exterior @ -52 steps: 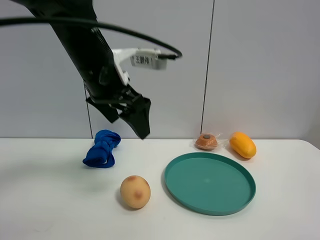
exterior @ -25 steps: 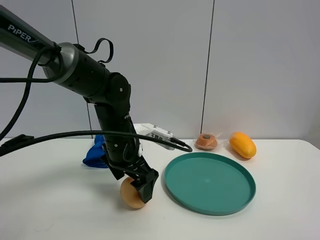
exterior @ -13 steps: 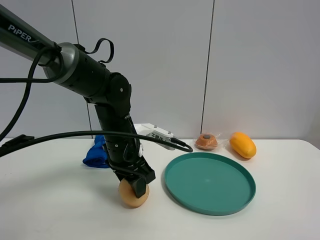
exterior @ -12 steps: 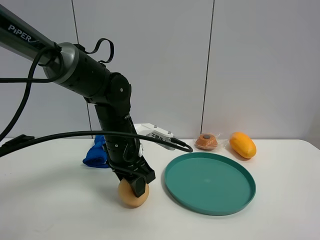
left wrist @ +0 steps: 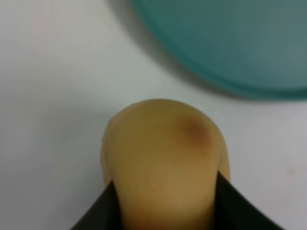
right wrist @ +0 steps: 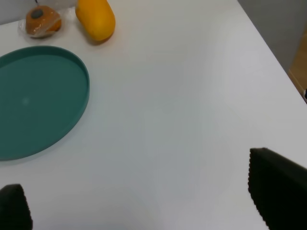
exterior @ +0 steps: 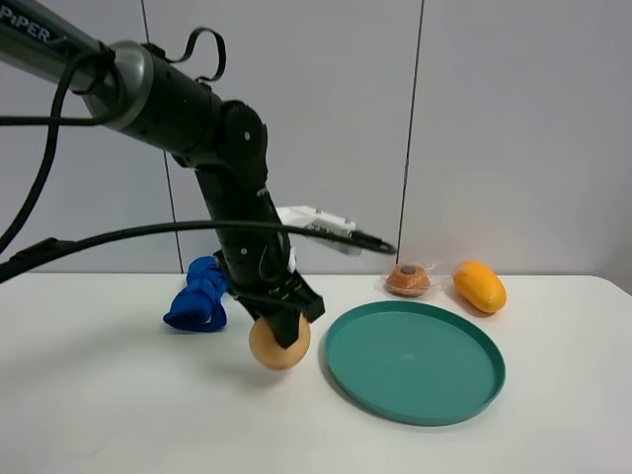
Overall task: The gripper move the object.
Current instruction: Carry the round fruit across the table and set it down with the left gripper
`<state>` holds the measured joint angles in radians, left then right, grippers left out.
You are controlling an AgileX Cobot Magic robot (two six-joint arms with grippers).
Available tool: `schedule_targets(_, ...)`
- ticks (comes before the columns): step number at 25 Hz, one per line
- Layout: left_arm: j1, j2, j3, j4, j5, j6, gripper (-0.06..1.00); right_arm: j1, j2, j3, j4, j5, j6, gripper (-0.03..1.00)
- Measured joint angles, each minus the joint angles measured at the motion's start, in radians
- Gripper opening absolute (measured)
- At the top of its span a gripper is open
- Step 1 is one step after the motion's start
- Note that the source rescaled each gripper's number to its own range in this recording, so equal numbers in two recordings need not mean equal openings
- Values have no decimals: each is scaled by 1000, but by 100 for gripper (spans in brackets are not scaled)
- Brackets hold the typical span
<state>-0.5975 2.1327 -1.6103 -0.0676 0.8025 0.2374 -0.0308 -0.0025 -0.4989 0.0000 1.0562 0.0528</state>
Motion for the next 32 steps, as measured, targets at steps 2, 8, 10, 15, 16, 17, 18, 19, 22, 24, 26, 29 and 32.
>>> schedule_targets(2, -13, -6, -69, 3, 44, -18, 0, 0, 0, 0, 0, 0, 0, 100)
schedule_targets(8, -77, -6, -331, 3, 120, -31, 0, 0, 0, 0, 0, 0, 0, 100)
schedule_targets(10, -97, -6, -403, 3, 120, -31, 0, 0, 0, 0, 0, 0, 0, 100)
schedule_targets(15, -144, 7, -535, -14, 64, -31, 0, 0, 0, 0, 0, 0, 0, 100)
schedule_targets(16, -155, 17, -566, -27, 45, -31, 0, 0, 0, 0, 0, 0, 0, 100)
schedule_targets(17, -168, 31, -597, -44, 28, -31, 0, 0, 0, 0, 0, 0, 0, 100)
schedule_targets(18, -180, 48, -627, -62, 14, -31, 0, 0, 0, 0, 0, 0, 0, 100)
schedule_targets(19, -190, 62, -653, -78, 1, -31, 0, 0, 0, 0, 0, 0, 0, 100)
schedule_targets(22, -215, 137, -750, -137, -23, -27, 0, 0, 0, 0, 0, 0, 0, 100)
schedule_targets(24, -223, 197, -809, -176, -43, -27, 0, 0, 0, 0, 0, 0, 0, 100)
schedule_targets(26, -230, 250, -863, -211, -67, -27, 0, 0, 0, 0, 0, 0, 0, 100)
schedule_targets(29, -230, 317, -914, -259, -126, -26, 0, 0, 0, 0, 0, 0, 0, 100)
schedule_targets(32, -236, 376, -924, -305, -196, -26, 0, 0, 0, 0, 0, 0, 0, 100)
